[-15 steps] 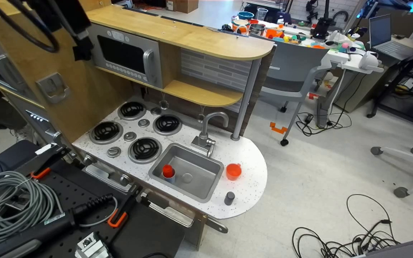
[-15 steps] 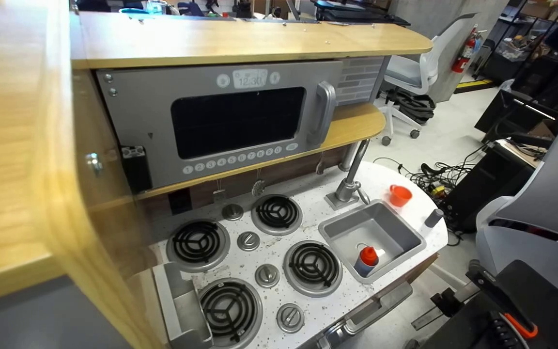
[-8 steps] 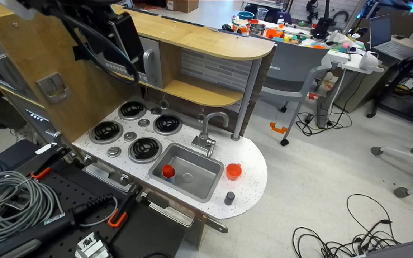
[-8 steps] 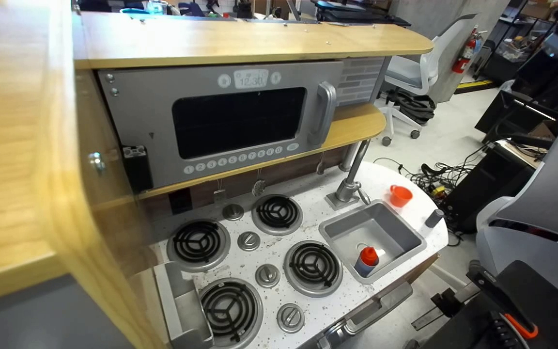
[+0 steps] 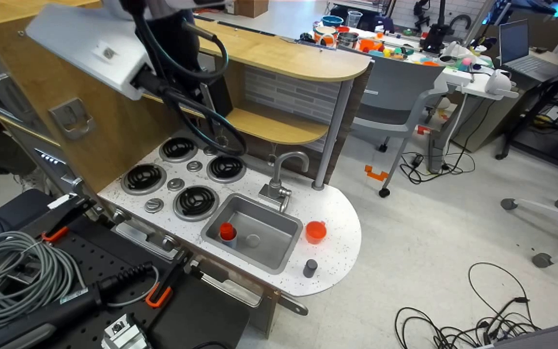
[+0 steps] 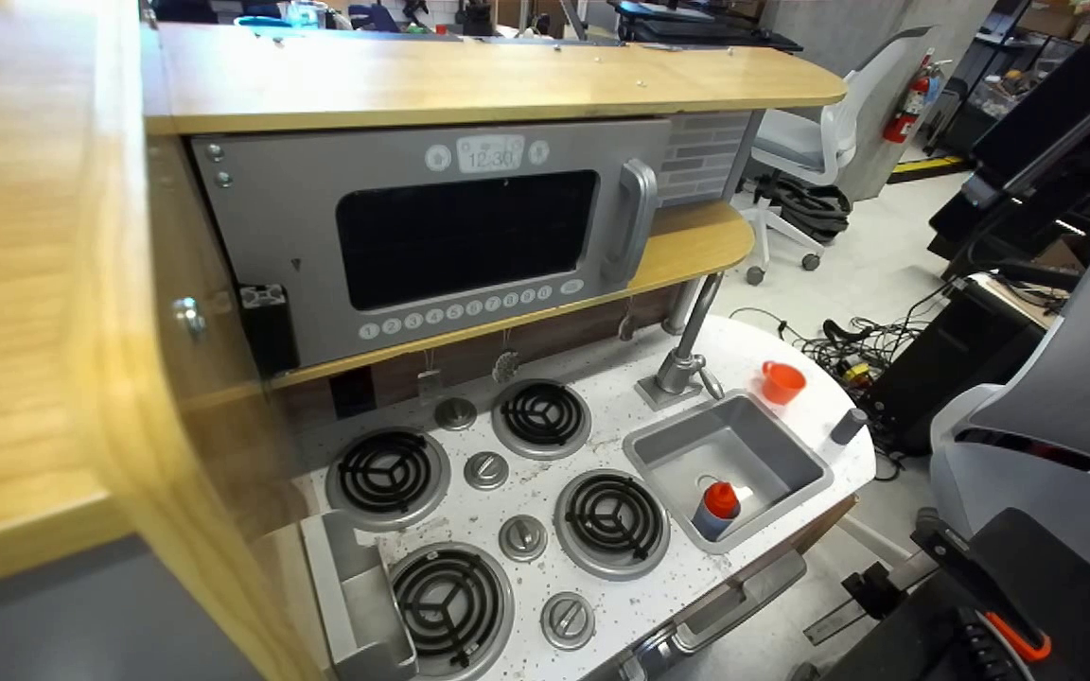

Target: Take the bottle in the blue cup and put it in the sink

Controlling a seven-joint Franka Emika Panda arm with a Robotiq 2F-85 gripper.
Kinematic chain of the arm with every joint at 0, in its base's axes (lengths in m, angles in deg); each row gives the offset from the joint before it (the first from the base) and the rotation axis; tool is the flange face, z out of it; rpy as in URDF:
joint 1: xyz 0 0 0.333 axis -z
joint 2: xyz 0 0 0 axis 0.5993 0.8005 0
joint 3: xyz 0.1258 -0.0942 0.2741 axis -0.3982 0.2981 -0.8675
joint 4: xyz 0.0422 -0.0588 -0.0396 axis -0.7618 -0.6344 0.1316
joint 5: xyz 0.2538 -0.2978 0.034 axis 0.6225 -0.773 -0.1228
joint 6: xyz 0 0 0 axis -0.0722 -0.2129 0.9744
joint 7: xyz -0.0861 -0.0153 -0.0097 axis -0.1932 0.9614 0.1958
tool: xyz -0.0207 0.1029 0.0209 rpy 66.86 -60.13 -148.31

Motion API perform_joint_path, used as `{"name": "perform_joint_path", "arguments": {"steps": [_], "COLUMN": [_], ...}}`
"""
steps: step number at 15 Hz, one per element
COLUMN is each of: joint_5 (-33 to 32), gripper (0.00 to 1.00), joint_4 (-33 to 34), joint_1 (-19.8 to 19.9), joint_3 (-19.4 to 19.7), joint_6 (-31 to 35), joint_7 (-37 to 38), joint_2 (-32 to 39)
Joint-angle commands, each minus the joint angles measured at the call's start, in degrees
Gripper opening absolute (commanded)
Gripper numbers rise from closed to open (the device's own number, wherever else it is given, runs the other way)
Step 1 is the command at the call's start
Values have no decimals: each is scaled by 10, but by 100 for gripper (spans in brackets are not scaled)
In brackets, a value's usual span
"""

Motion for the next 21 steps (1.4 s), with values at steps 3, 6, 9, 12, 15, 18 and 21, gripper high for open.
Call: {"name": "perform_joint_path", "arguments": {"steps": [3, 6, 9, 12, 15, 18, 21], "joint_5": [-17, -35, -70, -83, -70, -74, -71], "gripper": [100, 100, 100, 100, 100, 100, 100], "joint_4": [11, 14, 16, 20, 20, 24, 41], "joint_1": [6, 11, 15, 17, 22, 20, 23], "joint_3": [4, 1, 4, 9, 3, 4, -1], "joint_6": [67, 100, 146, 191, 232, 260, 276], "joint_7": [-30, -30, -14, 11, 12, 16, 13], "joint_2": [109, 164, 214, 262, 303, 347, 387]}}
